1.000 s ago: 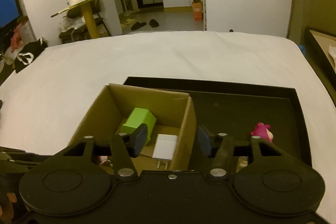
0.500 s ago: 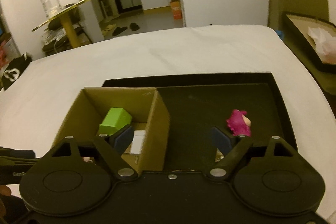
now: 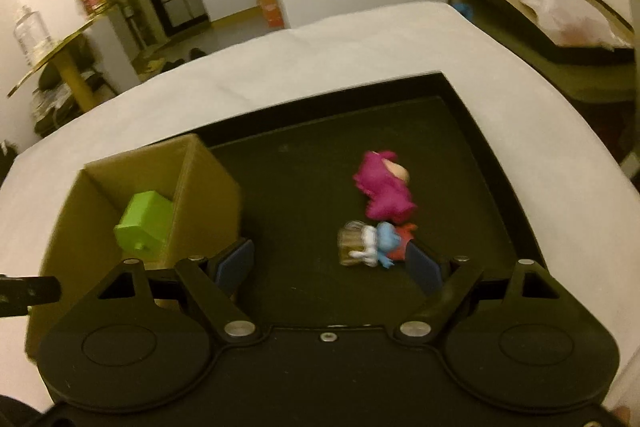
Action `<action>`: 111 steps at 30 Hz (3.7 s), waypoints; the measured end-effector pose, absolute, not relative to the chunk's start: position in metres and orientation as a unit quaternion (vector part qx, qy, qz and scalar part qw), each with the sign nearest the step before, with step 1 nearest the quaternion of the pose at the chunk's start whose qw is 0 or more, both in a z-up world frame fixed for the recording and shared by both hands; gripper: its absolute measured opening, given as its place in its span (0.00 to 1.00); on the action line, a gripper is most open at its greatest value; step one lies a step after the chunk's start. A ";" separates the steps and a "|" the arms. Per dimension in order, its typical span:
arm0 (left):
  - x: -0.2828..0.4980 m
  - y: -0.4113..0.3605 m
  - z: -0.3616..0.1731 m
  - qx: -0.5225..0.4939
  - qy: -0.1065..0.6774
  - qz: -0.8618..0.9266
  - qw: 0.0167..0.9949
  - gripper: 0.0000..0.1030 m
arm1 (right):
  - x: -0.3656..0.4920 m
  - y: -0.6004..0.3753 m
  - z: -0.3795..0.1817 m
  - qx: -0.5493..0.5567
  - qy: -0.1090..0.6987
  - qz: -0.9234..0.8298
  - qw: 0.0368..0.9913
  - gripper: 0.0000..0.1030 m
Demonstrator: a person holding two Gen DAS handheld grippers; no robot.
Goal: Organize rigid objects
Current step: 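Return the right gripper to the tray and grasp the clear jar figurine, then carry the jar figurine with the right gripper and release it into the box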
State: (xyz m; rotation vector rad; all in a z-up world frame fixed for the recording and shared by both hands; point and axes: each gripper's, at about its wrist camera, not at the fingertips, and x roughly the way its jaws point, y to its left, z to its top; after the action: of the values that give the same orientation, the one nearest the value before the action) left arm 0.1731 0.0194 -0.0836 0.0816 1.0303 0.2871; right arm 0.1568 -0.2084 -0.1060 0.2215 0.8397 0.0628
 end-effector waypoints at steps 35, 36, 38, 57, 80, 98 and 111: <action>0.220 -0.009 -0.109 0.113 0.519 0.172 0.830 0.81 | 0.194 -0.201 -0.151 0.055 0.446 0.020 0.893 0.56; 0.219 -0.008 -0.108 0.113 0.517 0.172 0.831 0.81 | 0.191 -0.201 -0.149 0.053 0.442 0.018 0.895 0.56; 0.217 -0.007 -0.106 0.112 0.515 0.173 0.832 0.81 | 0.188 -0.202 -0.143 0.056 0.435 0.015 0.899 0.56; 0.182 0.025 -0.088 0.078 0.499 0.186 0.843 0.81 | 0.178 -0.205 -0.090 0.080 0.398 0.038 0.913 0.56; 0.156 0.049 -0.083 0.011 0.475 0.141 0.869 0.81 | 0.160 -0.157 -0.046 0.037 0.329 0.149 0.932 0.56; 0.151 0.070 -0.110 -0.052 0.475 0.081 0.875 0.46 | 0.156 -0.095 -0.064 -0.013 0.381 0.228 0.896 0.56; 0.151 0.080 -0.119 -0.090 0.478 0.062 0.871 0.11 | 0.163 -0.080 -0.082 -0.018 0.417 0.221 0.881 0.57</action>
State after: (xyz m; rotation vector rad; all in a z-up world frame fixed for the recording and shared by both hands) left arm 0.1508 0.0804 -0.1192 -0.1888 0.9991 0.1306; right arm 0.1631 -0.0796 -0.0816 -0.0373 0.8693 0.4611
